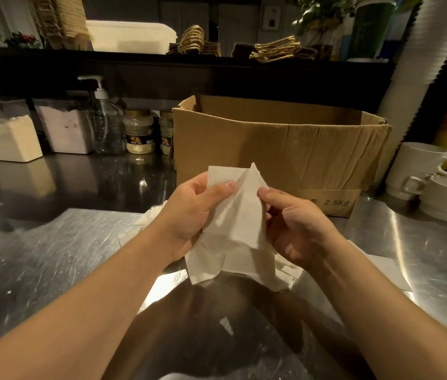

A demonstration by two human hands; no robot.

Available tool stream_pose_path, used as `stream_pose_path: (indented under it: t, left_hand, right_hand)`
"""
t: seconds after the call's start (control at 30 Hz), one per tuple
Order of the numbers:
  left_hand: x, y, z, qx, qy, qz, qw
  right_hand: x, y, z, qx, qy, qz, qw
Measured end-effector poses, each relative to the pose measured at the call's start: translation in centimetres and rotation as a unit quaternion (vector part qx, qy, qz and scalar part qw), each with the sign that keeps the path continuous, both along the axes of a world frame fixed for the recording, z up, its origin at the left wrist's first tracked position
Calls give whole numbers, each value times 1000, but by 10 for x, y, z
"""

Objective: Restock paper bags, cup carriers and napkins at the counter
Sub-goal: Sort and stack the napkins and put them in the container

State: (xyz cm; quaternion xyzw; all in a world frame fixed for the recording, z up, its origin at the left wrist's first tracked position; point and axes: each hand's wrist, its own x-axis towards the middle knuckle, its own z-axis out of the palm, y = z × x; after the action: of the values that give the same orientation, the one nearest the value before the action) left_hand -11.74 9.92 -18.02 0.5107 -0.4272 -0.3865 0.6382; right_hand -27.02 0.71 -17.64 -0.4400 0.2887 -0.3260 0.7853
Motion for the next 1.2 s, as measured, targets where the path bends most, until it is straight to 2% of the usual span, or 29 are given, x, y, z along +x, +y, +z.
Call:
stream_pose_path:
  t: [0.2,0.33,0.4,0.47,0.6,0.87,0.93,1.07,1.2]
  left_hand:
    - [0,-5,-2,47,13,57,997]
    - [3,-9,-2,66,58,90,992]
    - [4,-7,-1,81,79,81,990]
    - [2,-5,0,90,66,54,992]
    - [-5,-1,1,92,31,33,995]
    - [-8,-1,1,99,15,-17,995]
    - [-9,1,3,81,17,-34,996]
    - [-8,8,4,53,23,-96,994]
    - [-6,14,1,89,-3,-209,974]
  right_hand:
    - [0,-4,-5,-79,46,-40,995]
    - [-4,-2,2,-116,9,-42,992]
    - [-8,0,6,-118,-1,10,993]
    - [-8,2,6,-149,35,30,988]
    - [-1,5,1,-199,111,-33,973]
    - [2,8,-6,-286,142,-95,943]
    - [1,7,-4,-278,134,-88,947]
    - [-4,8,3,-214,59,-23,975]
    - [-7,15,4,-178,69,51,980]
